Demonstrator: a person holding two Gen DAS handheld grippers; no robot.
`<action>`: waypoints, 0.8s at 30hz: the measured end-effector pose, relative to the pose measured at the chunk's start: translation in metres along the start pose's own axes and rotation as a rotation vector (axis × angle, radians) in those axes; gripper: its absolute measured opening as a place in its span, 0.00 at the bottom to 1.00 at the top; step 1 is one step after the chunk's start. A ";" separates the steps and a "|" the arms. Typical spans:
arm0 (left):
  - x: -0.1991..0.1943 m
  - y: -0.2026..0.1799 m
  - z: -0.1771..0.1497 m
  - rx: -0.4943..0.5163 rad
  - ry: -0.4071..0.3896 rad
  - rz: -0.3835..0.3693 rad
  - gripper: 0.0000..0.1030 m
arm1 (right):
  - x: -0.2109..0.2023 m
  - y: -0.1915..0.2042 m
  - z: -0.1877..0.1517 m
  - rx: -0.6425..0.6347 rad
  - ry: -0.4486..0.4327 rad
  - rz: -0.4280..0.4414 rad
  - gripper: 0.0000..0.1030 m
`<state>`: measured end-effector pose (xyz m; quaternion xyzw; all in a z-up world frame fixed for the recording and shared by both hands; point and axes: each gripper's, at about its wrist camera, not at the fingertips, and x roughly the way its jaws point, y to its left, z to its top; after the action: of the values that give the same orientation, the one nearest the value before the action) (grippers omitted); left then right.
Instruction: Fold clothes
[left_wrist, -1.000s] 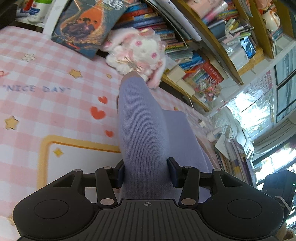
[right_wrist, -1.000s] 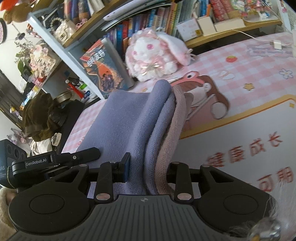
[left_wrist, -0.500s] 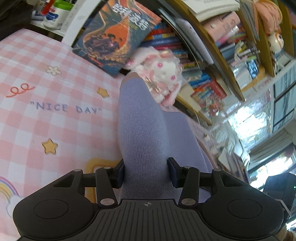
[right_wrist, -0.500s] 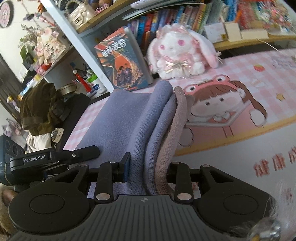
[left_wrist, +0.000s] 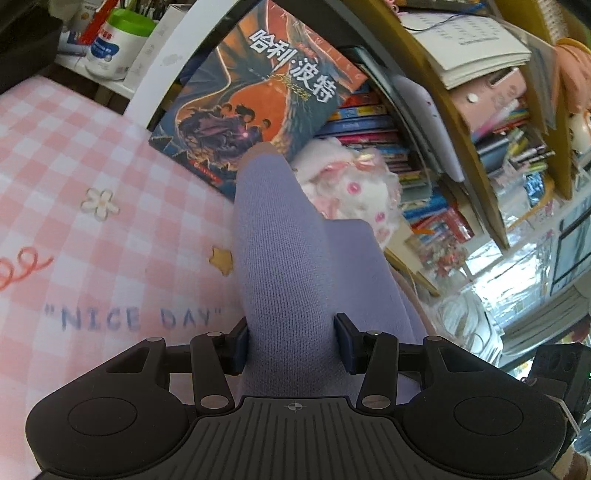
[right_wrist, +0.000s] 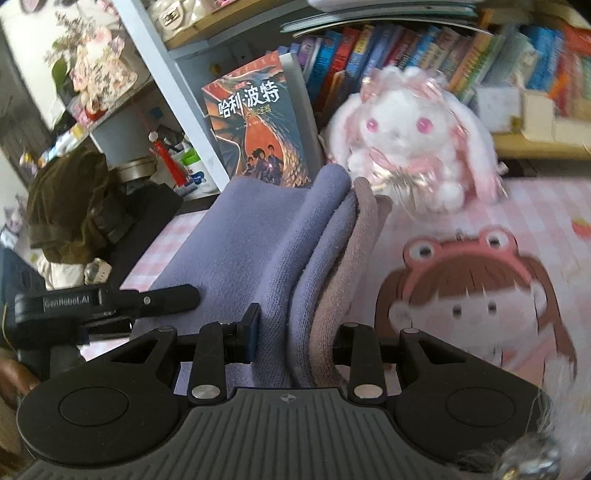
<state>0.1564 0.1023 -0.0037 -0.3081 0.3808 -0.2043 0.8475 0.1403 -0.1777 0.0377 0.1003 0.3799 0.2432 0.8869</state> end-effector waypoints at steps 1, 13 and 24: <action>0.005 0.000 0.003 0.000 -0.002 0.004 0.44 | 0.006 -0.004 0.005 -0.009 0.001 0.003 0.28; 0.055 0.021 0.006 0.010 -0.019 0.081 0.44 | 0.072 -0.053 0.021 -0.019 0.021 0.059 0.29; 0.052 0.024 -0.002 0.013 -0.038 0.134 0.57 | 0.076 -0.073 0.007 0.098 0.028 -0.013 0.61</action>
<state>0.1905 0.0883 -0.0479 -0.2802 0.3829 -0.1437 0.8684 0.2167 -0.2020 -0.0317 0.1377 0.4041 0.2200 0.8771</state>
